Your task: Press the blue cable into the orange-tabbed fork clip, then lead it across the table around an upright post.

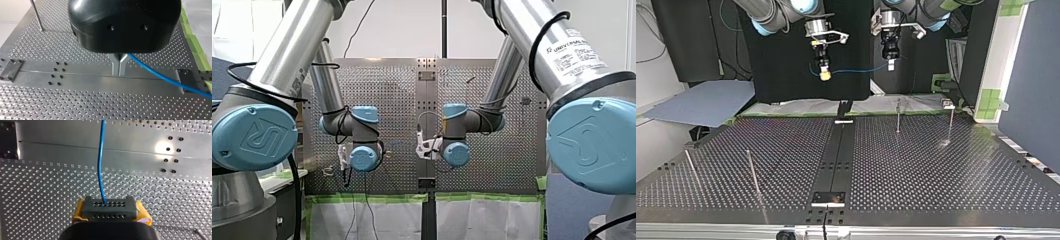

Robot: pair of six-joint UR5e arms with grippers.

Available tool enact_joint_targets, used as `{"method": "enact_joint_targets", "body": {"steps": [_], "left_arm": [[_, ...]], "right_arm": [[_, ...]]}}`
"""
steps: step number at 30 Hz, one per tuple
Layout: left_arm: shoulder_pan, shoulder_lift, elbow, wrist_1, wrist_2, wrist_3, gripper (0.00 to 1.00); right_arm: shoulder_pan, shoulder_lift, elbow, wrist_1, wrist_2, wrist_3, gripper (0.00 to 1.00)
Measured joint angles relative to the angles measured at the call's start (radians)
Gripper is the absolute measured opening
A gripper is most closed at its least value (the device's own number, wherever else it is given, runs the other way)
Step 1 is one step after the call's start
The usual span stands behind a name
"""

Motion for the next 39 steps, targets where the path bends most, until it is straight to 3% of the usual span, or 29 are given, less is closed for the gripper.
{"method": "enact_joint_targets", "body": {"steps": [5, 10, 19, 39], "left_arm": [[0.007, -0.026, -0.002, 0.001, 0.009, 0.0, 0.02], [0.009, -0.065, -0.002, 0.001, 0.012, 0.0, 0.02], [0.009, -0.074, -0.002, 0.001, 0.012, 0.0, 0.02], [0.009, -0.074, -0.002, 0.001, 0.012, 0.0, 0.02]], "right_arm": [[0.015, 0.043, -0.003, 0.007, 0.011, -0.002, 0.0], [0.017, 0.095, -0.003, 0.007, 0.012, -0.002, 0.0], [0.017, 0.186, -0.004, 0.008, 0.012, -0.002, 0.0], [0.017, 0.202, -0.004, 0.008, 0.012, -0.002, 0.0]]}}
